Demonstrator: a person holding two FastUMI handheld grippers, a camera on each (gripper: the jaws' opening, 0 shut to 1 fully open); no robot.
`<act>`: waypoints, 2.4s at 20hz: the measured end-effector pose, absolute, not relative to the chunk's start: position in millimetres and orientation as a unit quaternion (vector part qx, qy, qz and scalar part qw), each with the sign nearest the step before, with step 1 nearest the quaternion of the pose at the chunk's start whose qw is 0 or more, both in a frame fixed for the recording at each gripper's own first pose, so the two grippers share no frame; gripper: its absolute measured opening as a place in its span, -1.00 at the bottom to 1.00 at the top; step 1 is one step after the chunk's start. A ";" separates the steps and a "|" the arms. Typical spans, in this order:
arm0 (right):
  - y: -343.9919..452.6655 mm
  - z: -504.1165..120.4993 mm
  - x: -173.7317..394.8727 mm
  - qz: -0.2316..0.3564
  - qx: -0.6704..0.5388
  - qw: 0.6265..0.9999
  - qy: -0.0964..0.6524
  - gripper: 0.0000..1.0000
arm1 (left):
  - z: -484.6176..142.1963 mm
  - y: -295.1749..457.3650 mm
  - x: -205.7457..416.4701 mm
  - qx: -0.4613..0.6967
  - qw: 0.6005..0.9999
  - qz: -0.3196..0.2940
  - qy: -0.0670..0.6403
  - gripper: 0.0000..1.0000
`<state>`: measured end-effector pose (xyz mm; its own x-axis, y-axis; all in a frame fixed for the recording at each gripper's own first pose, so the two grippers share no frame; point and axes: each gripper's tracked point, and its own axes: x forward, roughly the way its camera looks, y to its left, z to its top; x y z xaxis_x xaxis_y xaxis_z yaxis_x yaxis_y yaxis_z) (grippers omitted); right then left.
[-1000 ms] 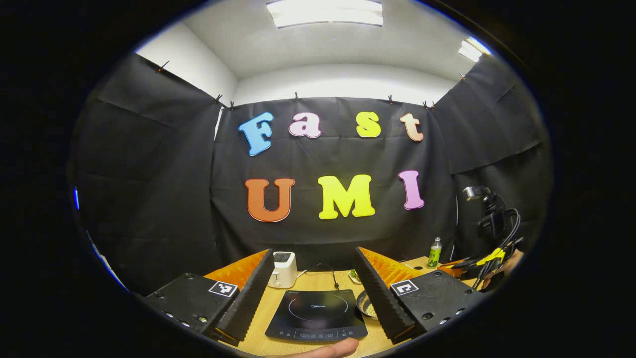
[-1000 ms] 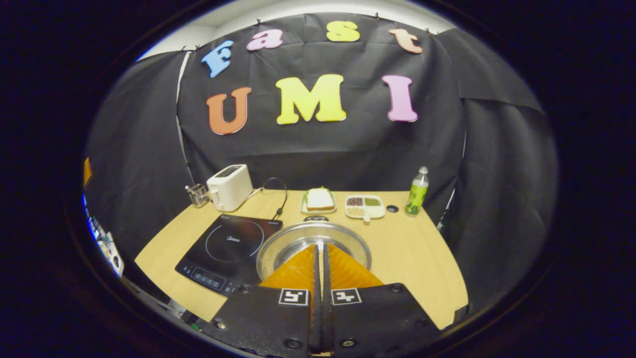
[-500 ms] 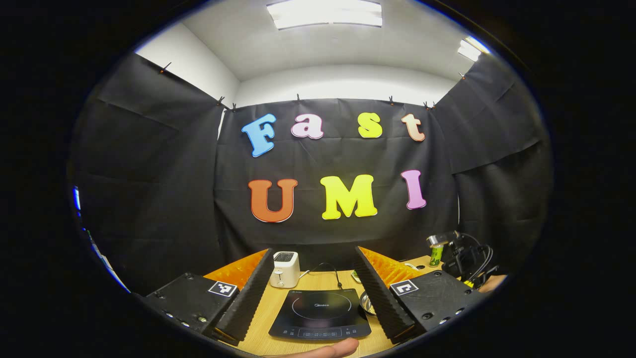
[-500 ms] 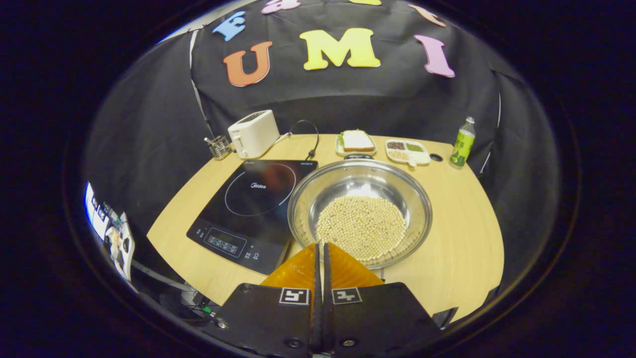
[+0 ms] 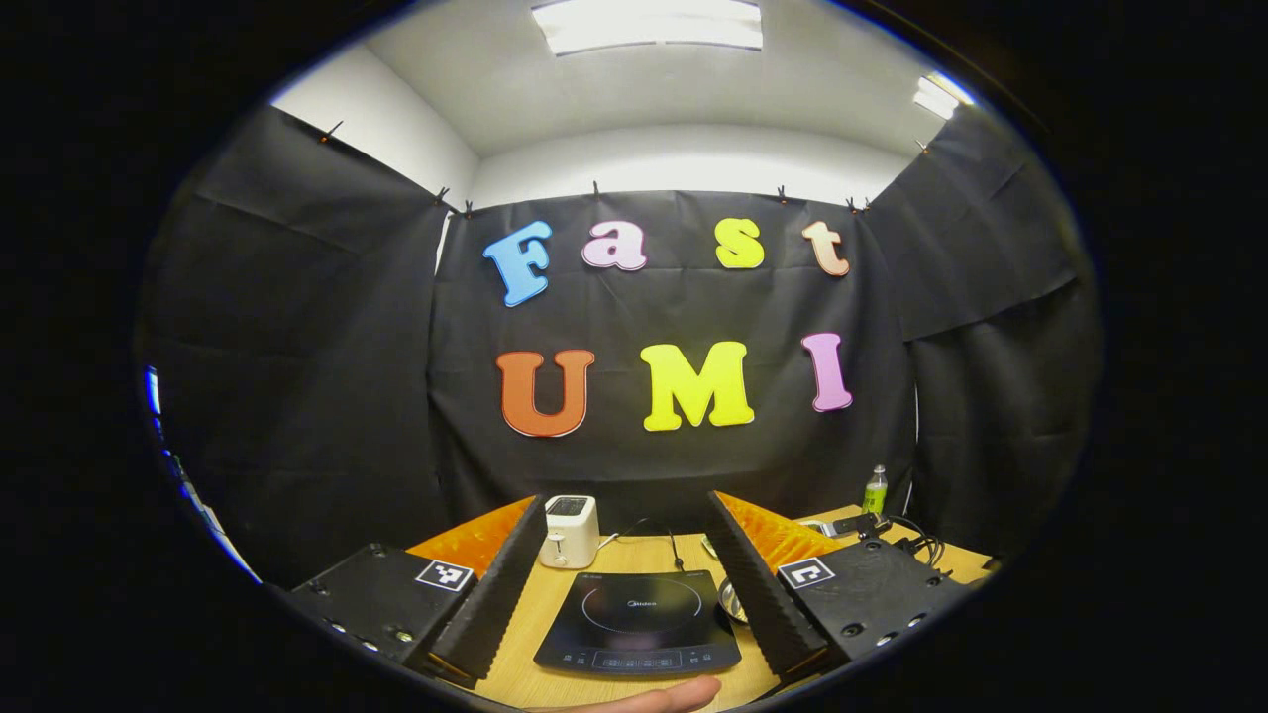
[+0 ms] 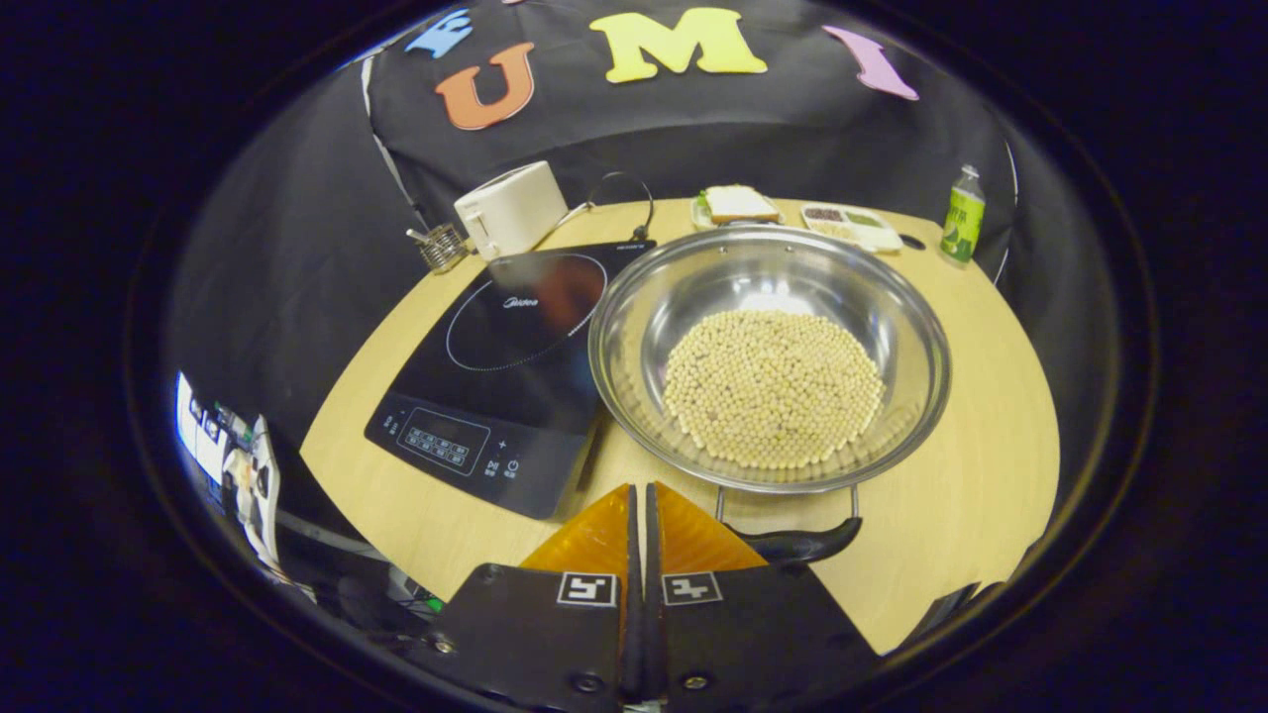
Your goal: First push the handle of the pot to place it horizontally, then grasp the pot with both hands and set it on the induction cooktop.
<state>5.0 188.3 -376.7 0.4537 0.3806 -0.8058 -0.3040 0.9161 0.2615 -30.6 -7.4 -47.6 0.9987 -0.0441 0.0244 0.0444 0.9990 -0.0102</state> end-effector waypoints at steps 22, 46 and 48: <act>125.8 -392.0 9.7 0.171 0.037 0.856 0.486 -0.92 | -59.3 -25.8 -30.7 0.003 0.999 -0.040 0.004 0.92; 25.2 -391.6 48.6 0.105 -0.024 0.887 0.450 -0.92 | -66.3 -54.6 -31.1 -0.024 0.995 -0.093 0.001 0.92; 16.0 -394.2 54.8 0.096 -0.029 0.889 0.446 -0.93 | -66.7 -55.6 -32.9 -0.035 0.994 -0.101 -0.002 0.92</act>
